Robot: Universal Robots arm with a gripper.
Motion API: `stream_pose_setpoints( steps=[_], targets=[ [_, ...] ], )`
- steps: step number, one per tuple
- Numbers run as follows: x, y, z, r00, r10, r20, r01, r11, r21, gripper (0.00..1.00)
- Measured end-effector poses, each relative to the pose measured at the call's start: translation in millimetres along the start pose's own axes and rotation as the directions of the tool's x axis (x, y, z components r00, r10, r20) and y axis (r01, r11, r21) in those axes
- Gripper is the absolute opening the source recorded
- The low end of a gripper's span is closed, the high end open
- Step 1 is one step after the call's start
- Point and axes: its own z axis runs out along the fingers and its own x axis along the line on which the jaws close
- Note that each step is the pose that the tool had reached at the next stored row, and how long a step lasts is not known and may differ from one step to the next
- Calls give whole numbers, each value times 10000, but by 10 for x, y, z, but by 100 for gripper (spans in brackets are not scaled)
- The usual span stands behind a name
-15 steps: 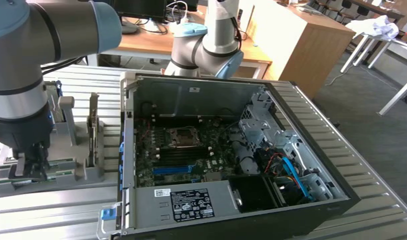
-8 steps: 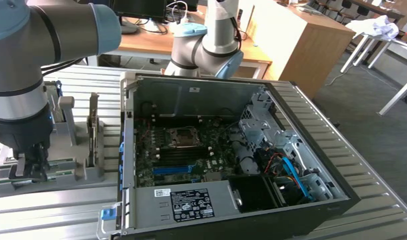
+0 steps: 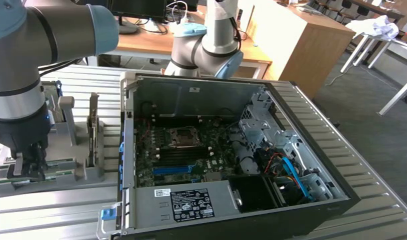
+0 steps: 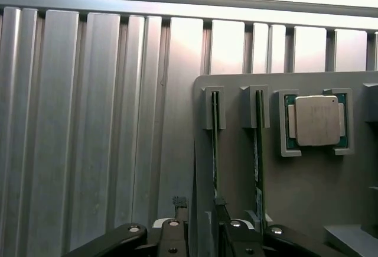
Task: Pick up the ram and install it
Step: 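Pick up the ram and move it above insertion slot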
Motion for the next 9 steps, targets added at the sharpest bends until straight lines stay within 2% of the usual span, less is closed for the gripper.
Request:
stream_pose_setpoints(
  steps=[9],
  targets=[
    [-85,72,42,10000,-9,-32,9,10000,1,30]
  ],
)
